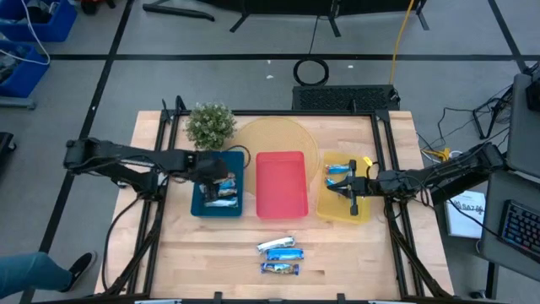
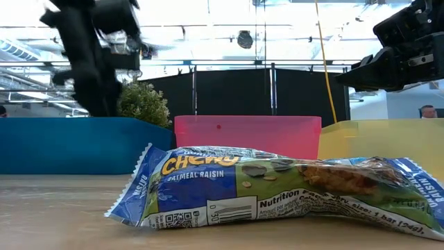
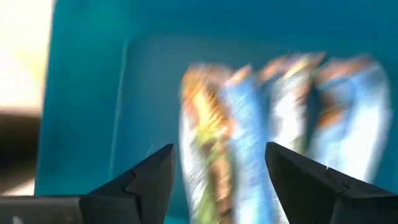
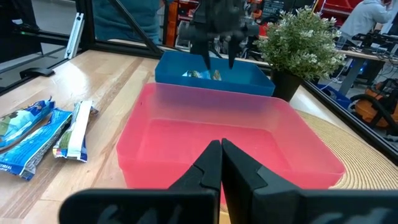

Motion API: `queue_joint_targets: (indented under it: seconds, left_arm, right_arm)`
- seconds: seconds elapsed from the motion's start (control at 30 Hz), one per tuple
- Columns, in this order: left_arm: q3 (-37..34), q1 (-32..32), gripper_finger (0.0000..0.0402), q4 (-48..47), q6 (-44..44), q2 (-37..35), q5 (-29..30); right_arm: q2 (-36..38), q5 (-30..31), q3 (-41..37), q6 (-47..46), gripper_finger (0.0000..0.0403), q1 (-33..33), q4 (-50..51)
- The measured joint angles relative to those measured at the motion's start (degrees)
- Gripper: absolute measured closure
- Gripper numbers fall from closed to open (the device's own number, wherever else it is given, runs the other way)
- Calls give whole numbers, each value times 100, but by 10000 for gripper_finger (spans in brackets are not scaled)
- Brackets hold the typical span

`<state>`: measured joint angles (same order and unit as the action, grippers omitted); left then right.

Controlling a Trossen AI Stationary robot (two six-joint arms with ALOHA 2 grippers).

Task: Pick and place Granola Bars by type
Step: Put the blue granola bar into the red bin

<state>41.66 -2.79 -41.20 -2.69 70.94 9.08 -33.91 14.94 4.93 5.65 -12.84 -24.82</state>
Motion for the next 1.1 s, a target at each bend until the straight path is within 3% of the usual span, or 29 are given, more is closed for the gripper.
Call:
queue_joint_targets:
  seconds: [0.13, 0.27, 0.57, 0.8, 0.93, 1.1]
  left_arm:
    - [-203, 693, 165, 638, -50, -1121, 263]
    - [-776, 1243, 213, 1718, -77, -2258, 476]
    - [-2510, 1974, 389, 4366, 549, -3594, -11]
    - [-3265, 2129, 396, 5318, 1200, -3960, -5]
    - [-3344, 2129, 393, 5380, 1260, -3996, 196]
    - [-3368, 2129, 397, 5330, 1207, -3985, 301]
  right_arm:
    - [-9, 5, 0, 6, 403, 0, -14]
    - [-20, 2, 2, 2, 403, 0, -147]
    - [-48, -18, 4, -35, 403, 0, -459]
    - [-297, -300, 150, -54, 403, -2, -1285]
    - [-752, -57, 1301, 10, 403, -88, 39]
    - [-2387, 1027, 3483, -106, 403, -727, 2574]
